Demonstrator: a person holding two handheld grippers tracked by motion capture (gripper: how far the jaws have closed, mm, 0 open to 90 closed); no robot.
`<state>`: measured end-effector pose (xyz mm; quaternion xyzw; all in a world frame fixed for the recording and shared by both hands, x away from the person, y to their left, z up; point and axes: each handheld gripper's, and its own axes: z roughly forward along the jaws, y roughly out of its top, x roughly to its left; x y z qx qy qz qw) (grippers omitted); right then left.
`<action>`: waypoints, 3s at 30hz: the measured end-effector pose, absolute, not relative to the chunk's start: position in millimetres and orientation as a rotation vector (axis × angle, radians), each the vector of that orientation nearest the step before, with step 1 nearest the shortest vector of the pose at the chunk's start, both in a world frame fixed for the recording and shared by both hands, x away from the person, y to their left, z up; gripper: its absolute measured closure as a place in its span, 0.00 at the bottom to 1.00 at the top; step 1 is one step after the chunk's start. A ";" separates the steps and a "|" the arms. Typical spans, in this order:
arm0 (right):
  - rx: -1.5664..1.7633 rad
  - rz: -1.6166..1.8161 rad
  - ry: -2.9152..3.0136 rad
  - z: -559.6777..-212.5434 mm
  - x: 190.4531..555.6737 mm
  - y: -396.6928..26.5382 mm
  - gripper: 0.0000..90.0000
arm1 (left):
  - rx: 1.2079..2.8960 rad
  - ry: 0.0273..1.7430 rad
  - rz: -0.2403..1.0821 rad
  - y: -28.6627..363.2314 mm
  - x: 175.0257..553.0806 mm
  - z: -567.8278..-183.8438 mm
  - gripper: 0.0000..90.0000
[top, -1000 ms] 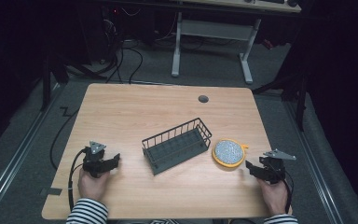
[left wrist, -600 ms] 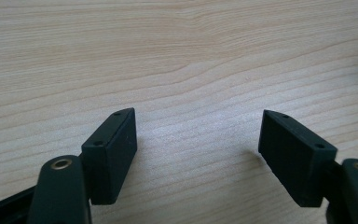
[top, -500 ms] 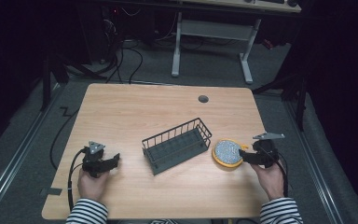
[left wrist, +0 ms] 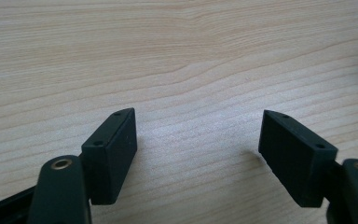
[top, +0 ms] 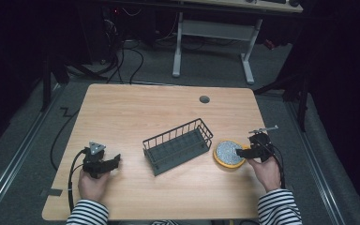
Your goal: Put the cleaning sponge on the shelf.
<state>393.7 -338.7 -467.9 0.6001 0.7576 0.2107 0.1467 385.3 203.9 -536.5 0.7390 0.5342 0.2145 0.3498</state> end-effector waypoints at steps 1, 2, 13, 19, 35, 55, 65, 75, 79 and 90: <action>1.744 0.605 2.187 -469.6 395.6 -337.1 0.34 | 1.914 1.384 0.555 204.0 385.3 -536.5 0.31; 1.753 0.605 2.188 -470.4 396.3 -336.5 0.33 | 1.912 1.385 0.555 203.9 385.3 -536.5 0.31; 1.828 0.593 2.215 -482.3 407.2 -331.9 0.30 | 1.912 1.385 0.555 203.9 385.3 -536.5 0.31; 1.863 0.634 2.220 -485.7 411.6 -331.6 0.29 | 1.915 1.384 0.556 203.8 385.3 -536.5 0.31; 1.760 0.676 2.288 -487.6 410.6 -327.2 0.72 | 1.937 1.370 0.571 201.3 385.2 -536.7 0.30; 1.580 0.781 2.286 -454.9 403.5 -331.3 0.91 | 1.936 1.368 0.562 202.0 385.2 -536.5 0.30; 1.529 0.812 2.274 -437.6 397.6 -330.8 0.91 | 1.933 1.368 0.560 202.3 385.2 -536.6 0.30; 1.490 0.883 2.247 -414.9 392.4 -334.3 0.91 | 1.935 1.368 0.561 202.1 385.2 -536.6 0.30; 1.488 0.882 2.237 -407.1 393.6 -339.0 0.91 | 1.936 1.367 0.563 202.0 385.2 -536.6 0.30; 1.437 0.957 2.197 -375.4 394.4 -339.5 0.91 | 1.937 1.367 0.566 201.5 385.2 -536.7 0.30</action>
